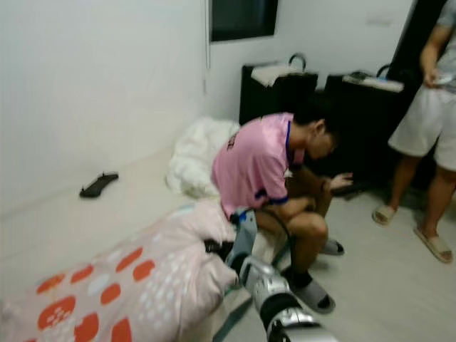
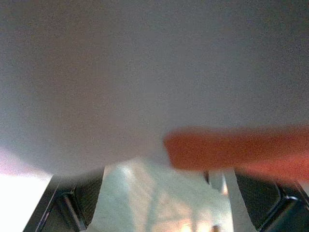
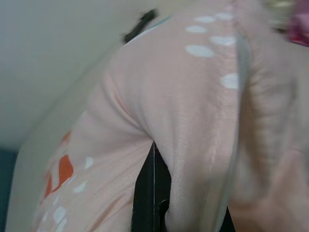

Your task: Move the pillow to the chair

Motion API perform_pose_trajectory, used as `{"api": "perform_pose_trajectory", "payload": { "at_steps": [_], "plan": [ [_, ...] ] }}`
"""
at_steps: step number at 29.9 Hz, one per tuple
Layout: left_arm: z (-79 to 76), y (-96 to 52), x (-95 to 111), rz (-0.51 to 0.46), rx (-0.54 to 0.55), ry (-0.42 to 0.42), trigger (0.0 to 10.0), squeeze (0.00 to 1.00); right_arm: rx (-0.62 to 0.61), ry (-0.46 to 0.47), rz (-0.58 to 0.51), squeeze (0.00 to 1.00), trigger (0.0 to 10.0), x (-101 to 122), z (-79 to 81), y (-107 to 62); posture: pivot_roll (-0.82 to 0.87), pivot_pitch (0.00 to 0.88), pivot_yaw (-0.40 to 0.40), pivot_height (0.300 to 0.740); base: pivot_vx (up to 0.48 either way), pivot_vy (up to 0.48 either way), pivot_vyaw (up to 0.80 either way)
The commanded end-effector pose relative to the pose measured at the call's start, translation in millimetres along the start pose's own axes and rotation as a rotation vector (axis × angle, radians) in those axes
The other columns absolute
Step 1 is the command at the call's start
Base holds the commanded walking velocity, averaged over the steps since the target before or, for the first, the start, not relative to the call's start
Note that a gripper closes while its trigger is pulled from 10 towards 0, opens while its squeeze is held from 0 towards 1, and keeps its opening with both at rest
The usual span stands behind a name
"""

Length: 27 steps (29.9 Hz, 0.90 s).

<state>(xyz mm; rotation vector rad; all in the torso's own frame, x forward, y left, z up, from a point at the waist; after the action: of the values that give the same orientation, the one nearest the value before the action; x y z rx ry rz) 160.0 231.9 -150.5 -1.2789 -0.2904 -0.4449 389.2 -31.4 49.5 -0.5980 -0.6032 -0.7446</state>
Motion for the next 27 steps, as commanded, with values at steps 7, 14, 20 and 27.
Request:
{"api": "perform_pose_trajectory", "payload": {
  "at_steps": [7, 14, 20, 27],
  "plan": [
    [-2.7, 0.1, 3, -0.011, -0.005, 0.015, 10.0, 0.00, -0.337, -0.036, -0.106, 0.00, 10.0, 21, -71.5, -32.5, 0.05, 0.022, -0.054, 0.740, 0.000, 0.000, -0.72],
    [-3.6, -0.9, -3, 0.002, -0.006, 0.017, 10.0, 0.00, -0.514, 0.005, -0.124, 0.00, 10.0, 18, -116.2, -64.5, 0.05, 0.026, -0.057, 0.740, 0.000, 0.000, -0.72],
    [-2.6, -1.5, -7, 0.010, -0.004, 0.020, 10.0, 0.00, -0.567, 0.028, -0.170, 0.00, 10.0, 29, -129.1, -76.7, 0.05, 0.030, -0.058, 0.740, 0.000, 0.000, -0.72],
    [-0.6, -1.5, -7, 0.009, 0.005, 0.034, 10.0, 0.00, -0.607, 0.018, -0.174, 0.00, 10.0, 32, -136.1, -83.0, 0.05, 0.031, -0.062, 0.740, 0.000, 0.000, -0.73]
  ]
}}
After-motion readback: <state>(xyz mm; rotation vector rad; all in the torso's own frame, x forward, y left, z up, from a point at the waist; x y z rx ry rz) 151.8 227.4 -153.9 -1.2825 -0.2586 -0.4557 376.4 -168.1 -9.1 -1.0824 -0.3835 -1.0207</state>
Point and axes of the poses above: a point about 5 cm out from each wrist's last joint towards the gripper, its own y axis pointing out of the wrist towards the gripper, its own x axis along the axis of the wrist's last joint, z = x × y, the point moved 6 cm from there along y, pointing out of the wrist towards the gripper, and after that the axes turned 14 degrees about y, right-handed, at the moved point
